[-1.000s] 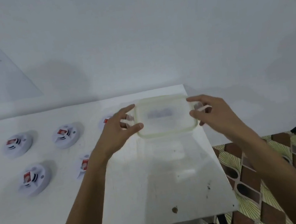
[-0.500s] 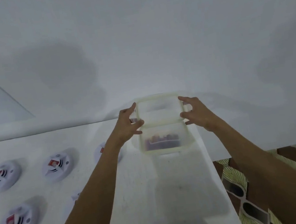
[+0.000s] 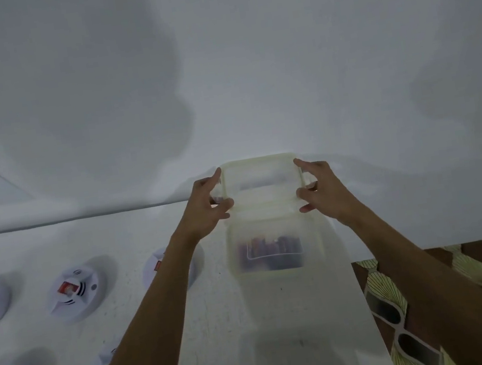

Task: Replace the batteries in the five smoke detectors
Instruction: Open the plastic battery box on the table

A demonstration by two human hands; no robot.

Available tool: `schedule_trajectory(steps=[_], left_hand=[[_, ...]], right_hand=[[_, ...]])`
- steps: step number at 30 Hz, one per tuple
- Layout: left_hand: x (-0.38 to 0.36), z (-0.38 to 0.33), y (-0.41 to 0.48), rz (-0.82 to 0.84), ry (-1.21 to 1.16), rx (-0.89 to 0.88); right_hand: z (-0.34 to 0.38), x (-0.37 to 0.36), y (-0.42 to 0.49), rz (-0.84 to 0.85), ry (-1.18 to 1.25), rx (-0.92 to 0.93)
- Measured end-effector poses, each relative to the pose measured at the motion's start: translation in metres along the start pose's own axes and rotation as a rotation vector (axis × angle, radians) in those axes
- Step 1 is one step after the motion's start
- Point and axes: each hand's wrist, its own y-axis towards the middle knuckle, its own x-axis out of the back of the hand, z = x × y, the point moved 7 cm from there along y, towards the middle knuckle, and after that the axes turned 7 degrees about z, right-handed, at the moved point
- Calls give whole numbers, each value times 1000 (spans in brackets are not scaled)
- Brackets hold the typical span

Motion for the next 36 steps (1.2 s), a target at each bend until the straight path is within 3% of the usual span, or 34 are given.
schedule_trajectory(steps=[10,16,20,24,31,36], left_hand=[[-15,11,-8,67,-7,46],[-13,20,-4,28,159,26],[-17,28,5,56,453,41],[-22,38,8,76,581,88],[-17,38,0,2,719,104],[-9,22,-32,-130,486,-61]], right_hand=[[-16,-4,-11,-43,-52,-13],[-18,-11,-9,-35,-241,-6],[-26,-14,-2,5,-456,-89],[-38,-17,-2,40,-614,-180],[-43,-10,-6,-24,-566,-153],[-30,-2,-34,-156,-347,-7]])
